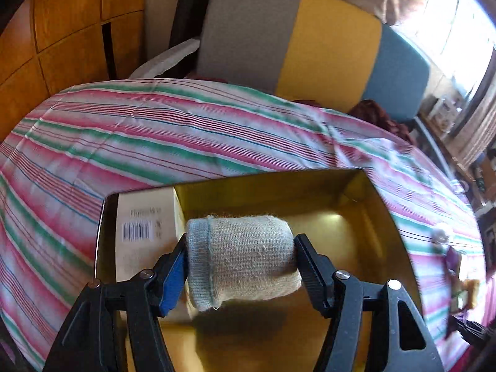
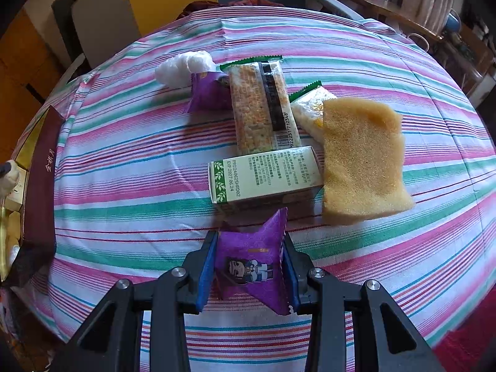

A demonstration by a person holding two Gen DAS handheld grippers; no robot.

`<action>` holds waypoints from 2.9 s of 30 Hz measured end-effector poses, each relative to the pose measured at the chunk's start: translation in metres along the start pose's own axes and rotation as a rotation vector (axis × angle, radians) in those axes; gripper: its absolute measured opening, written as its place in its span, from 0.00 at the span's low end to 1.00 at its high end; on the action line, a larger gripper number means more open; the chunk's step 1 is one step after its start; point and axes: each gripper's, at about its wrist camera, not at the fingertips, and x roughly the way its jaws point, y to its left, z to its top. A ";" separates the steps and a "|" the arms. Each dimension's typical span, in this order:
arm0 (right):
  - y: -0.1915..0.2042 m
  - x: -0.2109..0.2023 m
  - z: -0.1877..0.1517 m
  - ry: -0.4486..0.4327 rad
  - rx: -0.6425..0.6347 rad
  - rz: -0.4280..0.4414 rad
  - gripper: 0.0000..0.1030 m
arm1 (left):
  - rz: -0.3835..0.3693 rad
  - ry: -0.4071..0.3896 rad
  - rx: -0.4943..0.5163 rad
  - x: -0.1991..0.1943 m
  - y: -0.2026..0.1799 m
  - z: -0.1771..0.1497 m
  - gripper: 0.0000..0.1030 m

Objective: Organize objects
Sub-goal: 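Carry the grey sock into the tray with the left tool and release, then carry the purple candy packet into the gold tray with the right tool and release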

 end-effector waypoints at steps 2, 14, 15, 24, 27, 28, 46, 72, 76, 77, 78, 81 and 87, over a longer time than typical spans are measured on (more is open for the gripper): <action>0.000 0.001 0.000 0.000 -0.003 -0.001 0.37 | 0.022 0.014 -0.006 0.014 0.002 0.006 0.65; 0.002 0.003 0.001 0.003 -0.011 -0.005 0.38 | 0.071 -0.036 -0.018 0.008 0.007 0.022 0.71; 0.002 0.003 0.001 0.003 -0.013 -0.006 0.38 | 0.072 -0.048 -0.009 0.001 0.006 0.020 0.71; 0.010 0.001 -0.001 -0.005 -0.055 0.002 0.37 | 0.049 -0.145 0.071 -0.076 -0.019 -0.042 0.71; 0.015 -0.001 -0.004 -0.005 -0.071 0.029 0.37 | 0.027 -0.149 0.095 -0.093 -0.029 -0.068 0.72; 0.018 -0.003 -0.005 -0.011 -0.079 0.044 0.37 | 0.020 -0.148 0.106 -0.098 -0.033 -0.077 0.71; 0.170 -0.056 0.003 -0.112 -0.295 0.403 0.37 | 0.016 -0.135 0.084 -0.123 -0.022 -0.122 0.72; 0.396 0.033 0.024 0.106 -0.433 0.507 0.38 | -0.007 -0.055 -0.189 -0.114 0.074 -0.145 0.64; 0.417 0.045 0.041 0.111 -0.350 0.563 0.56 | -0.016 -0.066 -0.168 -0.114 0.070 -0.147 0.64; 0.418 0.046 0.045 0.108 -0.322 0.577 0.63 | -0.018 -0.074 -0.152 -0.114 0.069 -0.148 0.64; 0.419 0.044 0.048 0.094 -0.310 0.576 0.68 | -0.018 -0.078 -0.142 -0.114 0.068 -0.149 0.64; 0.414 0.037 0.047 0.063 -0.330 0.578 0.68 | -0.025 -0.085 -0.129 -0.111 0.066 -0.149 0.64; 0.386 0.028 0.034 0.037 -0.356 0.537 0.72 | -0.059 -0.102 -0.134 -0.114 0.065 -0.149 0.66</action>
